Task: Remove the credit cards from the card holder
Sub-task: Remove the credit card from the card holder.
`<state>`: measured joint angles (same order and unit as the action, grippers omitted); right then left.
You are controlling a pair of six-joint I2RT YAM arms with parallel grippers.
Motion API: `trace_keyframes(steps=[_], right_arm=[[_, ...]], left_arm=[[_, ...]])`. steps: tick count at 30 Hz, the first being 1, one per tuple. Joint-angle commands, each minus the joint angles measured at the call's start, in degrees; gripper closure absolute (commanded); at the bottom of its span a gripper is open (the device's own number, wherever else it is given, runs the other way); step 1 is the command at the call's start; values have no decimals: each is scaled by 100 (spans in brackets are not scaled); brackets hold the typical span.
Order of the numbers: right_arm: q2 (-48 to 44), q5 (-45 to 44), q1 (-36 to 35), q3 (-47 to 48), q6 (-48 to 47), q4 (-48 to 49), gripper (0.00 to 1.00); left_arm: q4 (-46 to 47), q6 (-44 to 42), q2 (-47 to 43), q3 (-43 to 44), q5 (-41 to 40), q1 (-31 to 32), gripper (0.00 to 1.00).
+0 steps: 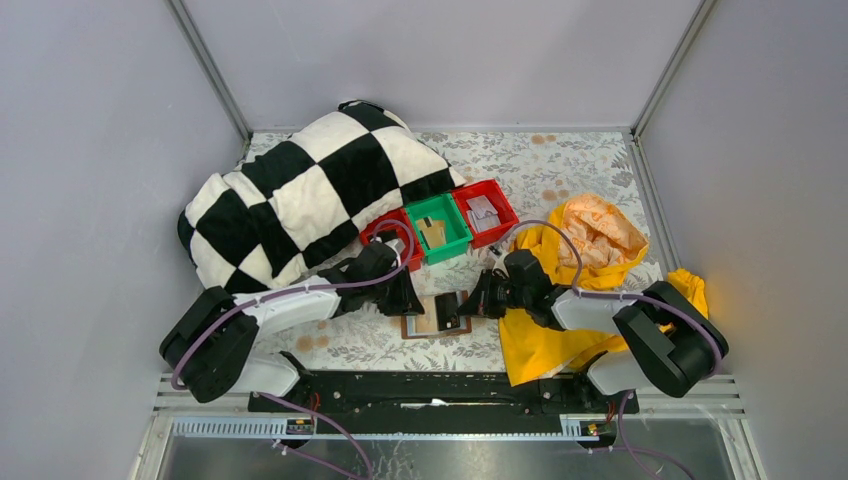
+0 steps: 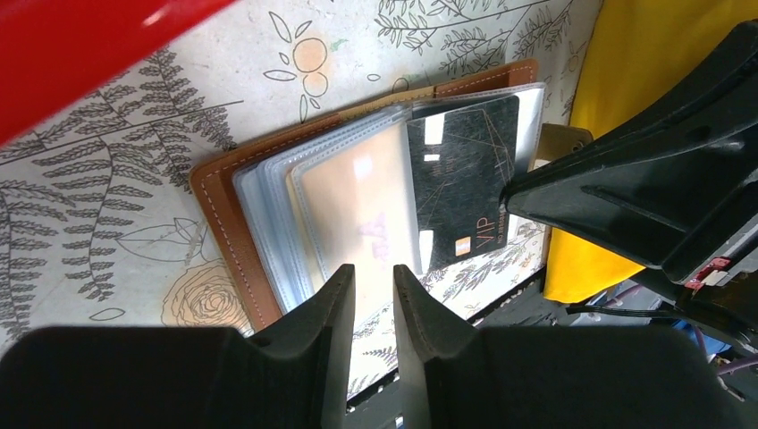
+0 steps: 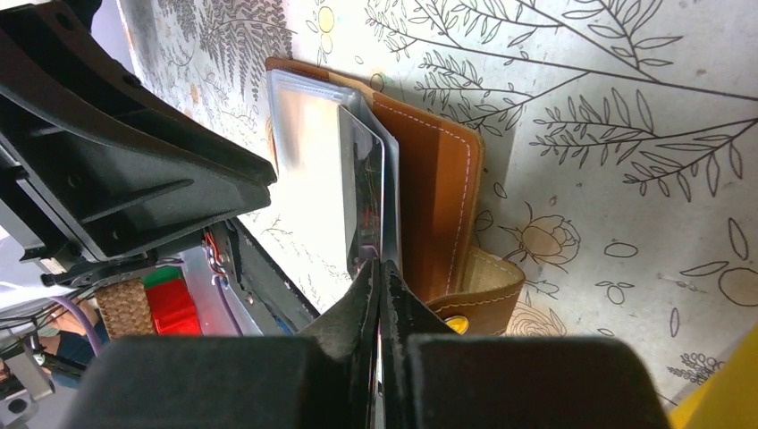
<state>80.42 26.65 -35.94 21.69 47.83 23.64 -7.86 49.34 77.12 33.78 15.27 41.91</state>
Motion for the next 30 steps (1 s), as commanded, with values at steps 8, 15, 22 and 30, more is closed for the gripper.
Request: trace_keyframes(steps=[8, 15, 22, 30], right_arm=[[164, 325, 39, 64, 310, 766, 82], [260, 433, 39, -31, 494, 1103, 69], [351, 485, 41, -20, 561, 1273, 67], [501, 457, 37, 107, 484, 1195, 64]], left_arm=[[511, -31, 289, 154, 317, 18, 74], [540, -55, 281, 217, 359, 24, 74], [633, -13, 286, 99, 372, 24, 74], [834, 42, 310, -116, 403, 28, 73]])
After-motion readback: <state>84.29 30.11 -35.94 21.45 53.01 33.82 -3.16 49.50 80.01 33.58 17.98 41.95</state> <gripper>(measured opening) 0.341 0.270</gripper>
